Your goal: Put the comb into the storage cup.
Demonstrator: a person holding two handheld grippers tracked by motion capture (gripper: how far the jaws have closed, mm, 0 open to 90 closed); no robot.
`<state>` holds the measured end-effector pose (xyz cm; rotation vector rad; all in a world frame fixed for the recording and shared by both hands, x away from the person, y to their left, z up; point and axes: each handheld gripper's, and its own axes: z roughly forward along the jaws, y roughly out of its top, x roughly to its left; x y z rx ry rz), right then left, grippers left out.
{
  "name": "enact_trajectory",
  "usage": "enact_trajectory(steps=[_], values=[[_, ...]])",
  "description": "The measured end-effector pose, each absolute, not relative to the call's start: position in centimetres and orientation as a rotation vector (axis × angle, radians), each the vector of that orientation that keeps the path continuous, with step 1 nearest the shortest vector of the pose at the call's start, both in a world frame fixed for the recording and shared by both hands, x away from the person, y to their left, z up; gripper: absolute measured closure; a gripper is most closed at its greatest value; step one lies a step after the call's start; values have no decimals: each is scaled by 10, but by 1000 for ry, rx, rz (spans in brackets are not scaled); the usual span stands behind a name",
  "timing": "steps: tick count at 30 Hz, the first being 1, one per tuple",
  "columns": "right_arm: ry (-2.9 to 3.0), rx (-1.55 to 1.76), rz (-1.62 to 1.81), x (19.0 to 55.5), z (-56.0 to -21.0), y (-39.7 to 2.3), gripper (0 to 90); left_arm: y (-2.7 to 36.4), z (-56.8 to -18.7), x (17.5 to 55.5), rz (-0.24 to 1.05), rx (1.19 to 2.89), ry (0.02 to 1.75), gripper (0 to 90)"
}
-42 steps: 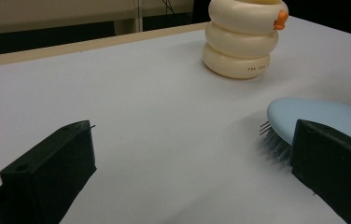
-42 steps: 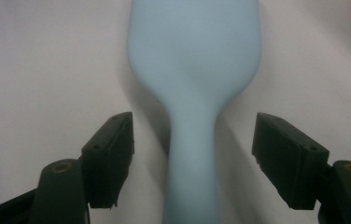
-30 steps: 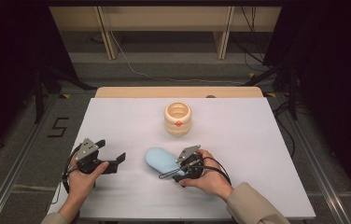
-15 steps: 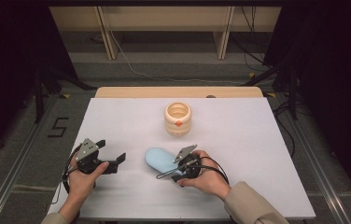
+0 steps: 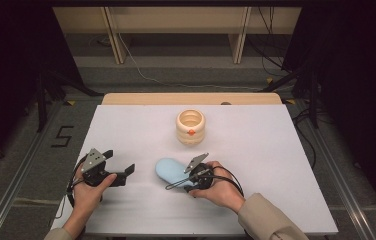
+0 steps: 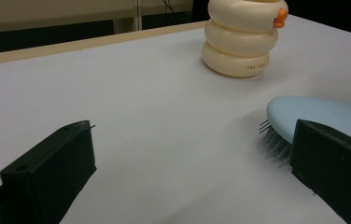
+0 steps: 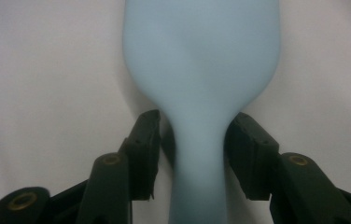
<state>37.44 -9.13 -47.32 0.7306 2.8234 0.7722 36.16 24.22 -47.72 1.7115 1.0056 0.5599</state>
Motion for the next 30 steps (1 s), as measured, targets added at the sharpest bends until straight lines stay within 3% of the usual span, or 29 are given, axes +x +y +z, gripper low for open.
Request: enact_trajectory(steps=[4, 16, 30], values=[[2822, 732, 750, 374, -472, -90, 637, 242, -477, 362, 561, 1713, 1006, 0], [2819, 753, 708, 373, -470, -87, 695, 242, -477, 361, 557, 1716, 1007, 0], [2809, 830, 716, 372, -470, -86, 701, 243, -478, 361, 557, 1717, 1007, 0]])
